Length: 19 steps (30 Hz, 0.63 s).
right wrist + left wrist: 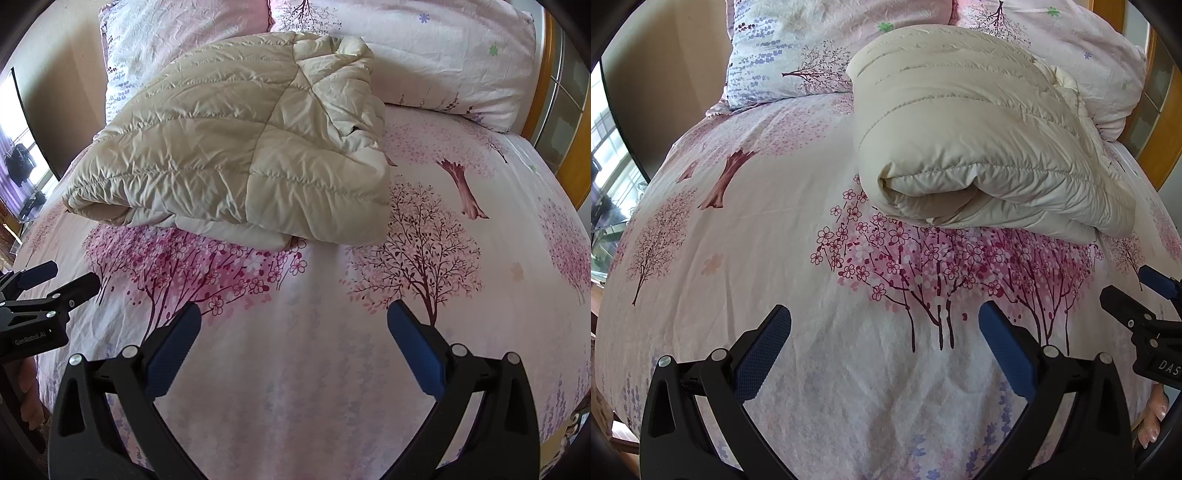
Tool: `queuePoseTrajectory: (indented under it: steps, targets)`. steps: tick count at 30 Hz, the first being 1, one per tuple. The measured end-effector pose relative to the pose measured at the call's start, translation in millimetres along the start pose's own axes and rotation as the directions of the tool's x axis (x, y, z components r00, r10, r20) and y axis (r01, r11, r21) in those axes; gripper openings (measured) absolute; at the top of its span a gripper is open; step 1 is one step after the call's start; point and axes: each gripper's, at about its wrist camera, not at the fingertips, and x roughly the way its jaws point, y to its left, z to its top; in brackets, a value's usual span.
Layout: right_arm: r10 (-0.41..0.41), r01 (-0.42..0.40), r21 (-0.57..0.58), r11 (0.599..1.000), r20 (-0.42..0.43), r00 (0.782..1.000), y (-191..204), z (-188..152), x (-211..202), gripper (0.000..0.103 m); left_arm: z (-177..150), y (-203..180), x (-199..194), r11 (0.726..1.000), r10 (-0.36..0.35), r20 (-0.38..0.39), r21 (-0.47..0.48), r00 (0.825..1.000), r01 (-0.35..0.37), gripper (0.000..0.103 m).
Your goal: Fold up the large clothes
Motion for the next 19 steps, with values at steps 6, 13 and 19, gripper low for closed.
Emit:
queuePoseTrajectory:
  steps: [6,13,19]
  targets:
    - [0.003,-0.003,0.003,1.000,-0.004,1.000,-0.2,-0.7,1.4,0.101,-0.1,0.3,0.2,1.000,-0.009,0.004,-0.003,1.000,0.009,0.102]
    - [0.004,-0.004,0.003,1.000,-0.005,1.000,-0.4,-0.6,1.8,0.101,0.3,0.4,1.4,1.000,-0.008,-0.004,-0.001,1.000,0.008,0.102]
    - [0.005,-0.005,0.003,1.000,-0.005,1.000,-0.5,-0.6,2.1,0.101,1.6,2.5,2.9,1.000,-0.007,-0.008,-0.004,1.000,0.007,0.102]
